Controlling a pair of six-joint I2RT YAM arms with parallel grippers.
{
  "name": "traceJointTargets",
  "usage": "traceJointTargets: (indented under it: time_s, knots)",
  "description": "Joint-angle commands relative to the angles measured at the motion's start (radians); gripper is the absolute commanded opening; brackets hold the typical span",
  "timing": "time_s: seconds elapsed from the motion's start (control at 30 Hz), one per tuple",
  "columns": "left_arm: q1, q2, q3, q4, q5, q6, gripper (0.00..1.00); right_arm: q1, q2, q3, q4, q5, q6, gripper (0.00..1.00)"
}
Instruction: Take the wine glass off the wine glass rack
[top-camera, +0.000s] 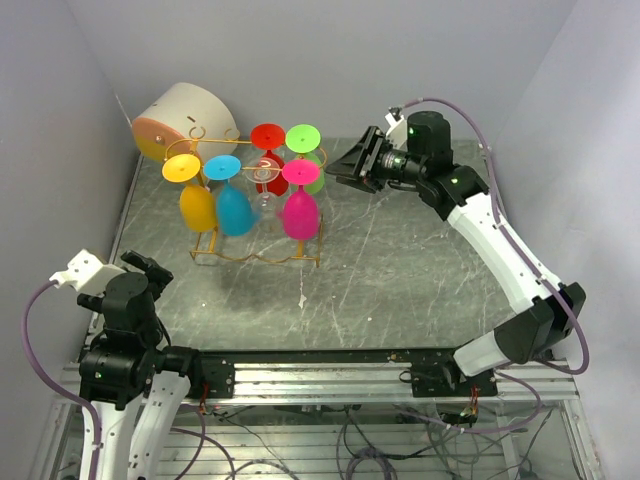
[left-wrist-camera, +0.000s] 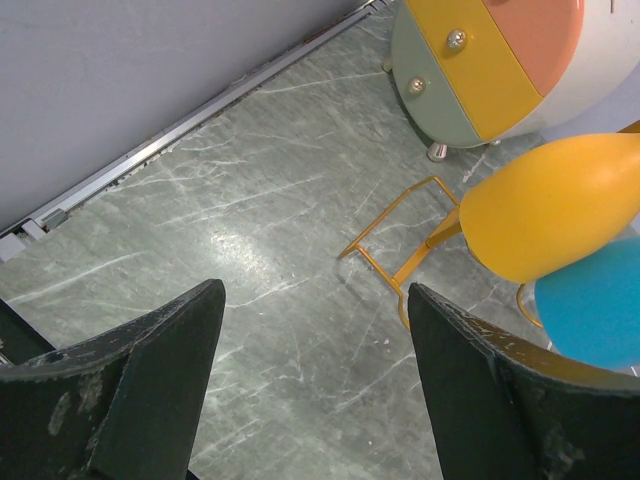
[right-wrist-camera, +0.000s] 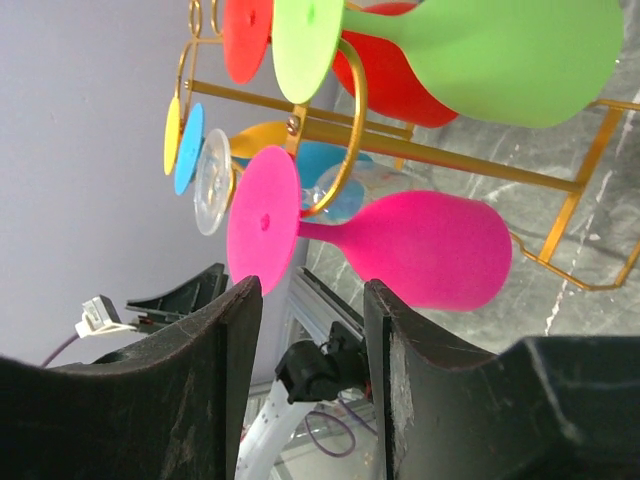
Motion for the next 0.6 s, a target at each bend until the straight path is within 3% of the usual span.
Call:
traceJointTargets:
  time_s: [0.0,0.57]
  knots:
    - [0.003,-0.006,0.008,0.021,-0.004,0.0,0.84,0.01,0.02,0.044,0.066,0.0,0.041,0.45]
    - [0.003,-0.009,0.007,0.023,-0.001,0.002,0.82,0.074,0.062,0.045,0.113,0.004,0.085,0.39]
